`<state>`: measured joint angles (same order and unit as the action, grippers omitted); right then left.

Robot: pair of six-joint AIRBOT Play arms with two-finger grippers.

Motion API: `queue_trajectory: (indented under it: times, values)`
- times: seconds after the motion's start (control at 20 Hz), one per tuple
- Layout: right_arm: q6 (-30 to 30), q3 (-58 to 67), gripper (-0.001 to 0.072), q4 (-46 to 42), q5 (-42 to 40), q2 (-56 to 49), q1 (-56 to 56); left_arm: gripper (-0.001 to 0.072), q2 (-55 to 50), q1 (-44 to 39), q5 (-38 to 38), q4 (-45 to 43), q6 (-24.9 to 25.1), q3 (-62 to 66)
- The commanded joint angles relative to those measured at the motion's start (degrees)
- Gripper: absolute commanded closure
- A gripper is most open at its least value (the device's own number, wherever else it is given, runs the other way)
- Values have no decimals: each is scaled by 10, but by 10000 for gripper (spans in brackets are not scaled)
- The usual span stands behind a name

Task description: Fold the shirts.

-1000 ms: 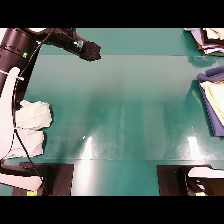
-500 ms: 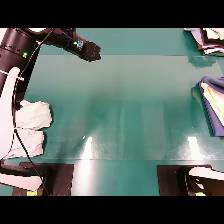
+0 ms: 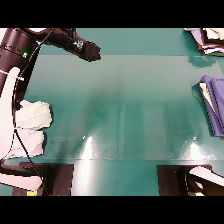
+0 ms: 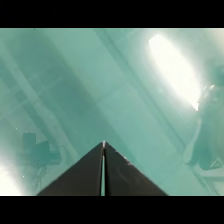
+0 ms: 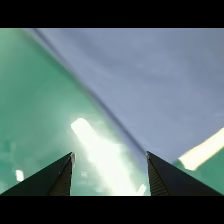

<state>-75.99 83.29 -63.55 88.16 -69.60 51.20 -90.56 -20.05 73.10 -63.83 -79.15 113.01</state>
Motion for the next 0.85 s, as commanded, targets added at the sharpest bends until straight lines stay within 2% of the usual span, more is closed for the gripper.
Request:
queue_trajectory:
  times: [0.0,0.15,0.2,0.25,0.35,0.45,0.6,0.8]
  values:
    - [-1,-28,181,100,-17,36,-24,682,0,0,0,0,0,0]
    - [-1,-28,185,145,-34,60,-117,682,0,0,-4,1,-1,0]
    - [-1,-28,211,143,-44,65,-155,682,0,0,-5,1,-1,0]
    - [-1,-28,286,143,-51,70,-196,682,0,0,-7,1,-1,0]
    - [0,-25,321,141,-58,71,-270,682,0,0,-7,1,-1,0]
    - [26,-25,695,139,-59,71,-331,682,0,0,-7,1,-1,0]
    - [37,-25,697,139,-60,71,-391,682,0,0,-7,1,-1,0]
    - [37,-25,697,139,-56,71,-416,682,0,0,-7,1,-1,0]
